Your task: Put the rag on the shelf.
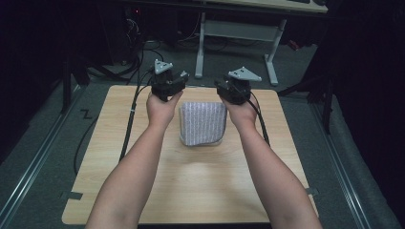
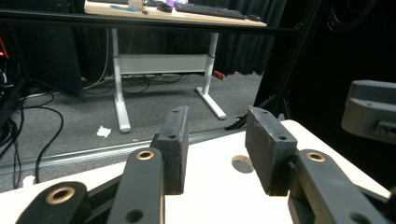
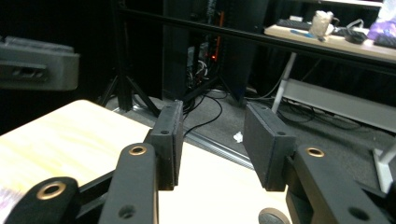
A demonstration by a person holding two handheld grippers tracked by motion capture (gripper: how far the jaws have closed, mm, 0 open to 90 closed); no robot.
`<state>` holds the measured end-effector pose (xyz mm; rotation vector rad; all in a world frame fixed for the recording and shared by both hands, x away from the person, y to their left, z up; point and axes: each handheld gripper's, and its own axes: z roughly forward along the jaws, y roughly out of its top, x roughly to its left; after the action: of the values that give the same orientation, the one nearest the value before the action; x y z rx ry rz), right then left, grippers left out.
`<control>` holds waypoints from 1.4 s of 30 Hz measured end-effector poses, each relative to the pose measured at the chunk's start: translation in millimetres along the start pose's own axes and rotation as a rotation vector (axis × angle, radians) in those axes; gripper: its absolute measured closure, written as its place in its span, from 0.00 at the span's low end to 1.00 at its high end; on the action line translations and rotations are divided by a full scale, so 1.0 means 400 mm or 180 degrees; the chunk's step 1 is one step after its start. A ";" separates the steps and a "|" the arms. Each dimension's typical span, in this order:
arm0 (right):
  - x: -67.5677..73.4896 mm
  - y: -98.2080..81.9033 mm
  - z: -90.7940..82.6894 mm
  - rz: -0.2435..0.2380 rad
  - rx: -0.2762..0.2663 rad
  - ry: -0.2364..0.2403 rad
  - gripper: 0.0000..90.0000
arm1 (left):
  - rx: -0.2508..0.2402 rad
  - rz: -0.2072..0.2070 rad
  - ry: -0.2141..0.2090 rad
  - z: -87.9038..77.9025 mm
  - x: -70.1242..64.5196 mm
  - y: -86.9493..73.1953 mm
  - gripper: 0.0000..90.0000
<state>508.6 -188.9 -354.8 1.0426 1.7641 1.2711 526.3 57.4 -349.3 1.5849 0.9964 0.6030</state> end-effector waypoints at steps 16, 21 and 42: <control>0.008 -0.058 -0.099 -0.0099 0.0090 0.0059 0.65 | -0.0009 0.0275 -0.0021 -0.121 -0.024 -0.056 0.69; 0.003 -0.084 -0.139 -0.0047 0.0041 0.0050 0.60 | -0.0065 0.0282 -0.0029 -0.173 -0.017 -0.093 0.69; 0.016 -0.300 -0.270 -0.0166 0.0328 0.0063 0.53 | 0.0323 0.0069 -0.0126 -0.317 0.050 -0.341 0.66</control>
<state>386.5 -247.4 -442.6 1.0373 1.8765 1.1732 395.2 145.5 -450.3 1.6924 0.9947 0.5409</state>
